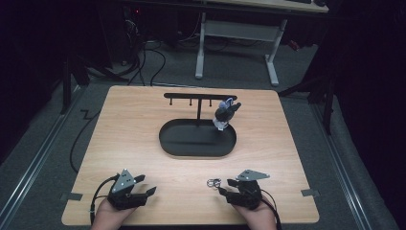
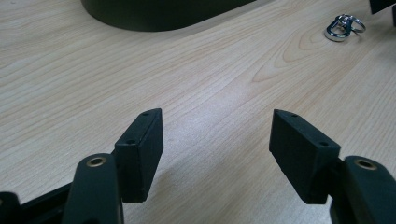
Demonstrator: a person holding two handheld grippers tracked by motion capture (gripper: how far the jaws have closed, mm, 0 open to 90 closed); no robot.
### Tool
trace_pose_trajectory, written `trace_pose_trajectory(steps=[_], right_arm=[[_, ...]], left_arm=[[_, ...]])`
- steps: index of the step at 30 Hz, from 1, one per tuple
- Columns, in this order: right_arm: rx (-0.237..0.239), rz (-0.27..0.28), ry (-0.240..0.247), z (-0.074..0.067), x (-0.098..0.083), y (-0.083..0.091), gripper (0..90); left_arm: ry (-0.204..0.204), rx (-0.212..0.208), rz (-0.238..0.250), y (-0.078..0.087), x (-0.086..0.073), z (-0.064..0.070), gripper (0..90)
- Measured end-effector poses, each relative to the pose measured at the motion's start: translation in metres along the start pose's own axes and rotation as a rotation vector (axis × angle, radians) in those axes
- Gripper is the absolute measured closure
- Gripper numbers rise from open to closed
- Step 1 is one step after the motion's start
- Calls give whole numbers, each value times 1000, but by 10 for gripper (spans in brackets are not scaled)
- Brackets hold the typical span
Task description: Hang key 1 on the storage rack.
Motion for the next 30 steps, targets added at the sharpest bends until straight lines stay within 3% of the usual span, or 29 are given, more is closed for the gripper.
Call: trace_pose_trajectory(steps=[2,3,6,8,11,13,14,21,30], right_arm=[[-8,-2,16,-2,2,-5,462],[-34,-16,42,-4,5,-14,453],[-71,-37,76,-3,6,-20,476],[-77,-42,78,-3,6,-21,496],[-87,-38,89,-3,7,-19,702],[-95,-35,94,-3,7,-18,749],[-94,-38,89,-2,6,-17,868],[-129,-48,87,8,6,-14,890],[-193,-25,14,39,-7,16,890]], left_arm=[[2,2,2,1,-1,0,358],[5,9,2,4,-2,-1,358],[12,23,5,10,-6,-2,358],[17,28,6,12,-7,-4,358],[37,43,21,19,-8,-8,358],[39,45,24,19,-8,-9,358],[37,46,23,19,-8,-9,359],[21,40,14,17,-7,-6,358],[17,25,26,12,-1,-7,358]])
Point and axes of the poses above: each handheld gripper's, and its own axes: y roughly backward along the jaws, x roughly out of its top, z roughly to its right, the point moved 9 cm from there along -y, roughly forward along the jaws, and after that the axes turned 6 degrees about -y, right-handed, at the moved point
